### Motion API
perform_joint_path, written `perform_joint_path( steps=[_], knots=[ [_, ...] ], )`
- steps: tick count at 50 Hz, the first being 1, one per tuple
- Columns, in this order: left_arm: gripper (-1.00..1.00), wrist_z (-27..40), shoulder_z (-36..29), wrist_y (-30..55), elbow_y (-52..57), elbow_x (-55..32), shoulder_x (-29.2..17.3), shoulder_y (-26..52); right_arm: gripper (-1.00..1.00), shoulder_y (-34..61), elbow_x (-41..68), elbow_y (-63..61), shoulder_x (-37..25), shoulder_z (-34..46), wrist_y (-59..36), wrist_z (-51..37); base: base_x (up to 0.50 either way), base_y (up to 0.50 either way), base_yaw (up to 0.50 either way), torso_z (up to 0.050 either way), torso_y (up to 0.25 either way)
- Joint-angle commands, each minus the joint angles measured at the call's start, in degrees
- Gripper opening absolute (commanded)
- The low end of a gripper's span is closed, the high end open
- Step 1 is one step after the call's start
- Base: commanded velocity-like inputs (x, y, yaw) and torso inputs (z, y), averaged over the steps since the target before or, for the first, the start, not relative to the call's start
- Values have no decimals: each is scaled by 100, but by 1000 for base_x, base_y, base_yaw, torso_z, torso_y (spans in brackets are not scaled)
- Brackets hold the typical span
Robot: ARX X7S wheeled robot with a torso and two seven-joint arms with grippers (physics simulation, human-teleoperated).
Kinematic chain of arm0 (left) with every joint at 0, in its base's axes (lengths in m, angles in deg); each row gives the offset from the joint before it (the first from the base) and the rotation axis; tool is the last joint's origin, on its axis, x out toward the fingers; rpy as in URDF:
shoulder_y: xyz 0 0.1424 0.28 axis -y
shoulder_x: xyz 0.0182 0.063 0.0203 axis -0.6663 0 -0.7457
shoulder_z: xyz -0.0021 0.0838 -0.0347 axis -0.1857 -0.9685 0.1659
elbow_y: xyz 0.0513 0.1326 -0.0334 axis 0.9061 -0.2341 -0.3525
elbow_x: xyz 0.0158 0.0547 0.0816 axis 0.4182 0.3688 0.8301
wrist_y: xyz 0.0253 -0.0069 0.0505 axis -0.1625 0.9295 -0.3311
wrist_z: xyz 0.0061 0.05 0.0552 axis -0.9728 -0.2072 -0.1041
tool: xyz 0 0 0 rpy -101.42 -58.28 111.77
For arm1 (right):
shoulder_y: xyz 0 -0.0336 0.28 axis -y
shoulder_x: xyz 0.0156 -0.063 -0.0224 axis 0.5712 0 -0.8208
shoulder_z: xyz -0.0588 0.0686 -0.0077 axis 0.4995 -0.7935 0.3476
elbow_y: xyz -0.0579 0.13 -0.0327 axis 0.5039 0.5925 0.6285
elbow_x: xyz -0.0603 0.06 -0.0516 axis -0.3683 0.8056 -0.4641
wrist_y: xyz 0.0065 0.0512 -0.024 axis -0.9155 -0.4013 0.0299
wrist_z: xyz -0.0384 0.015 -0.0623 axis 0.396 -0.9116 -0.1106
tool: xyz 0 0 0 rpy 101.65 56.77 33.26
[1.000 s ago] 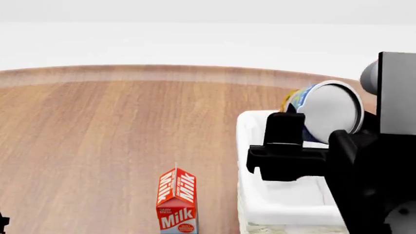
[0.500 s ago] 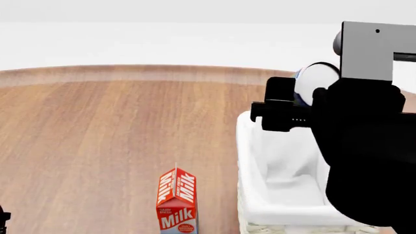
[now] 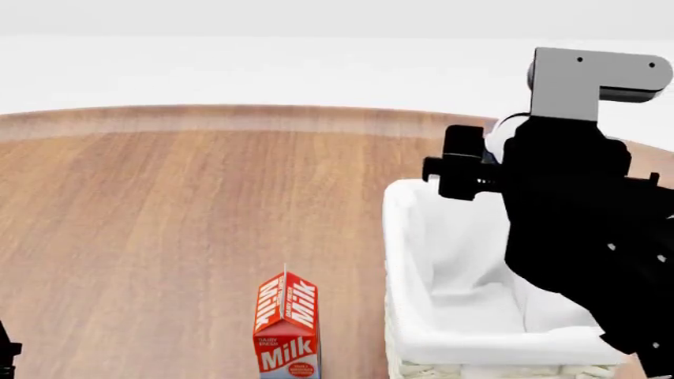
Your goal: Pick up the alphabet soup and the tomato sauce, and put them in the basket.
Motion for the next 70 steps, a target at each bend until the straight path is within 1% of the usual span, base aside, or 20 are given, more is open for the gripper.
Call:
perform_joint_path(
  steps=[1,11,15,19,28,34,36,54,59,70],
  knots=[
    [100,-1,5,-3,0,5,0,-4,-100,282,-584,864,287,101,159,395,0,0,0,0,0],
    [100,-12,-18,45,0,19,0,46,-100,540,-1037,1810,648,345,492,712,0,0,0,0,0],
    [100,-5,-31,56,0,5,0,44,-100,530,-1155,1839,729,376,704,751,0,0,0,0,2],
    [100,-2,-17,21,0,-15,0,11,-100,597,-1309,2223,917,479,809,827,0,0,0,0,0],
    [100,-11,4,34,0,-24,0,15,-100,602,-1455,2555,1081,612,861,892,0,0,0,1,0],
    [100,-11,-16,59,0,-3,0,32,-100,614,-1450,2760,1189,713,694,1027,0,0,0,0,2],
    [100,-4,-45,53,0,18,0,22,-100,611,-1379,2774,1205,731,505,1040,0,0,0,0,0],
    [100,-17,-32,90,0,11,0,67,-100,555,-1414,2885,1273,831,446,1143,0,0,0,0,1],
    [100,-19,-3,31,0,-5,0,7,-100,551,-1468,3132,1352,940,358,1258,0,0,0,0,0],
    [100,11,-34,3,0,8,0,-42,-100,444,-1462,3204,1356,971,327,1302,0,0,0,1,1]
  ],
)
